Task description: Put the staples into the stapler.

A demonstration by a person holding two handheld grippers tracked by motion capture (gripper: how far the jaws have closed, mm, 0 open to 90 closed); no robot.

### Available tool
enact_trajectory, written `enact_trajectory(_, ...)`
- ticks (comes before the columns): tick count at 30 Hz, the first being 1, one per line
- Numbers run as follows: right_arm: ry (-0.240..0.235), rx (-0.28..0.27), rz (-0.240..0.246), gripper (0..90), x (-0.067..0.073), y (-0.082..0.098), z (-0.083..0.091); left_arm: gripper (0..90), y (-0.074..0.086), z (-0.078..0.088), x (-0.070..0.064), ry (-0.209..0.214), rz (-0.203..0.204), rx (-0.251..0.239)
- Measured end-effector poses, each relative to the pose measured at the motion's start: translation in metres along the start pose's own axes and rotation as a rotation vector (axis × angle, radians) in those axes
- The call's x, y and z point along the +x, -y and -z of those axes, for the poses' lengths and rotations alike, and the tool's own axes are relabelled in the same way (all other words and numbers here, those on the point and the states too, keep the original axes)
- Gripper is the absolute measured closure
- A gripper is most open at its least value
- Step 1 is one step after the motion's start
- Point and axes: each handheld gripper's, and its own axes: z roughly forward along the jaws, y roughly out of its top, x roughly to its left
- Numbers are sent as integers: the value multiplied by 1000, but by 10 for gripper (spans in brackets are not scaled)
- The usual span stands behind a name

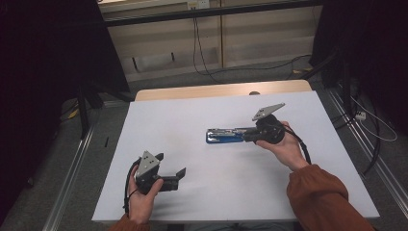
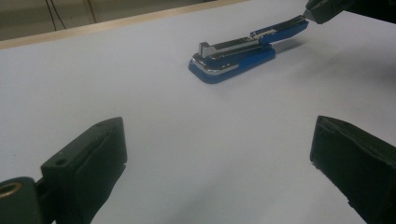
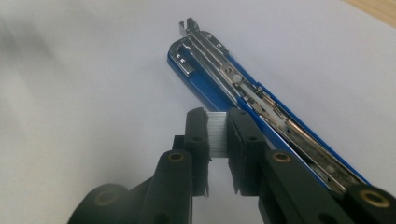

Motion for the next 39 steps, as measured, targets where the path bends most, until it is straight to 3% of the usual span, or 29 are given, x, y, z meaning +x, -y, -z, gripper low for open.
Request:
enact_trajectory(12,-8,-23,16,792,-4,-12,-3,40,0,0,0,1,-3,0)
enact_trajectory(16,-9,-26,22,792,-4,-17,-5,40,0,0,1,11,12,10)
enact_trajectory(23,-17,-20,38,792,-2,-28,-11,41,0,0,1,-3,7,12)
enact_trajectory(39,-47,-5,67,792,-3,-46,-25,41,0,0,1,8,5,12)
